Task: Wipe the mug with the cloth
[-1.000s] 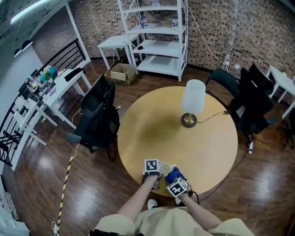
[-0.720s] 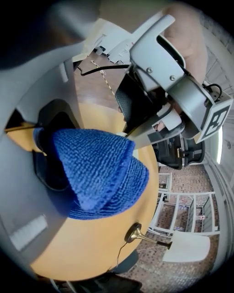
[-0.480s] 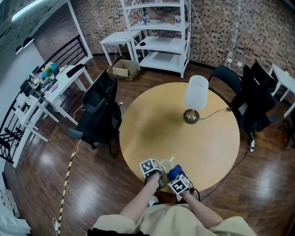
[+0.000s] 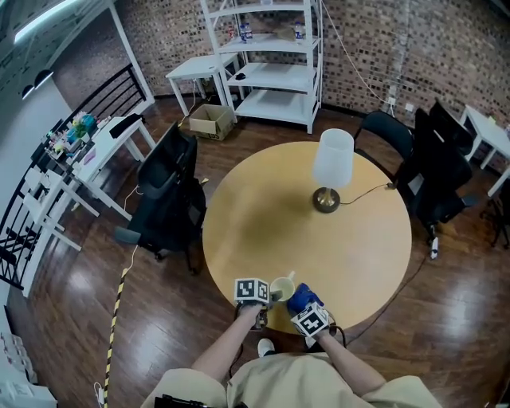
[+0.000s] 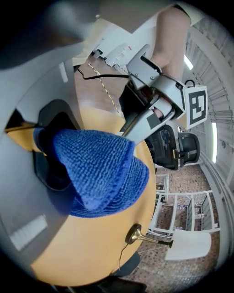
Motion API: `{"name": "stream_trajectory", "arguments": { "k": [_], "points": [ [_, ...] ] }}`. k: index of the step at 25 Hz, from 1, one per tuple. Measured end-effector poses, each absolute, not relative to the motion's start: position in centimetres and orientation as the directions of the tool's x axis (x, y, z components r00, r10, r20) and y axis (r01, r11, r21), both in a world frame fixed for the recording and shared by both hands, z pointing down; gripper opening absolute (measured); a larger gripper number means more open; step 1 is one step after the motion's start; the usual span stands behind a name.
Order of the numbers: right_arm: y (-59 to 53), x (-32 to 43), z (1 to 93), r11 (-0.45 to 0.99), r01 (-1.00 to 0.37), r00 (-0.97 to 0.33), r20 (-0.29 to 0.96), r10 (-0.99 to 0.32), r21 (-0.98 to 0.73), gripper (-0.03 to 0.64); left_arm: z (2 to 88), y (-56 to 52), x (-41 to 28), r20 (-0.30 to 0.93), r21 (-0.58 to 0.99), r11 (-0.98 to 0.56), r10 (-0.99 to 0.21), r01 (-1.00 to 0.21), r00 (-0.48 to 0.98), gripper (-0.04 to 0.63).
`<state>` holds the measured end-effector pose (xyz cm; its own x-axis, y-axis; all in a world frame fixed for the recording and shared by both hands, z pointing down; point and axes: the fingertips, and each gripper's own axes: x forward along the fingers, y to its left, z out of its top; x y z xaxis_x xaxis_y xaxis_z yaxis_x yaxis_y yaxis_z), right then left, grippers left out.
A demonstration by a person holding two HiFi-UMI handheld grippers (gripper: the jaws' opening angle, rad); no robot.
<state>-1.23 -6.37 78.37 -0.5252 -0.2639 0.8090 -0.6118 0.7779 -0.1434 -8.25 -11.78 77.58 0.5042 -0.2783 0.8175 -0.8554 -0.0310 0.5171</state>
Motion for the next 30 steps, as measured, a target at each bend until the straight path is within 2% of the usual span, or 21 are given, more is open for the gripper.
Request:
{"name": "stream_trajectory", "arguments": {
  "k": [3, 6, 9, 11, 13, 14, 15, 16, 22, 26, 30],
  "points": [
    [-6.5, -1.1, 78.3, 0.777, -0.613, -0.531, 0.804, -0.268, -0.146, 0.063, 76.8, -13.6, -8.6, 0.853, 0.4, -0.202, -0.273, -0.894, 0.444, 0.305],
    [-6.4, -1.2, 78.3, 0.767, -0.621, -0.541, 0.796, -0.271, -0.161, 0.063, 76.4, -15.4, -7.4, 0.885, 0.305, -0.382, -0.224, -0.872, 0.407, 0.288],
    [-6.4, -1.3, 78.2, 0.772, -0.618, -0.536, 0.798, -0.275, -0.149, 0.063, 76.2, -16.5, -5.5, 0.902, 0.23, -0.574, -0.178, -0.786, 0.394, 0.258],
    [-6.4, -1.4, 78.1, 0.773, -0.617, -0.536, 0.799, -0.273, -0.149, 0.063, 76.4, -17.0, -4.8, 0.924, 0.135, -0.726, -0.154, -0.674, 0.351, 0.252],
    [-6.4, -1.4, 78.0, 0.772, -0.618, -0.538, 0.797, -0.273, -0.153, 0.063, 76.8, -17.3, -4.6, 0.953, 0.042, -0.84, -0.129, -0.541, 0.274, 0.166],
    [-6.5, -1.3, 77.9, 0.77, -0.619, -0.54, 0.796, -0.274, -0.155, 0.063, 76.8, -17.4, -4.4, 0.961, 0.02, -0.87, -0.119, -0.492, 0.25, 0.138],
    [-6.6, -1.3, 77.9, 0.769, -0.62, -0.543, 0.793, -0.276, -0.157, 0.063, 76.9, -17.3, -4.3, 0.966, 0.018, -0.881, -0.107, -0.473, 0.236, 0.082],
    [-6.7, -1.3, 77.8, 0.767, -0.622, -0.546, 0.791, -0.278, -0.16, 0.063, 77.1, -17.0, -4.3, 0.969, 0.03, -0.876, -0.093, -0.481, 0.23, 0.033],
    [-7.1, -1.2, 78.0, 0.757, -0.633, -0.538, 0.795, -0.281, -0.16, 0.063, 77.5, -16.1, -5.0, 0.939, 0.21, -0.654, -0.074, -0.727, 0.337, 0.038],
    [-7.2, -1.4, 78.2, 0.775, -0.617, -0.524, 0.806, -0.273, -0.139, 0.063, 77.8, -16.0, -5.6, 0.927, 0.264, -0.503, -0.105, -0.823, 0.361, 0.045],
    [-7.3, -1.8, 78.2, 0.779, -0.612, -0.525, 0.808, -0.27, -0.138, 0.063, 77.9, -16.0, -6.8, 0.89, 0.392, -0.269, -0.131, -0.88, 0.436, 0.067]
  ]
}}
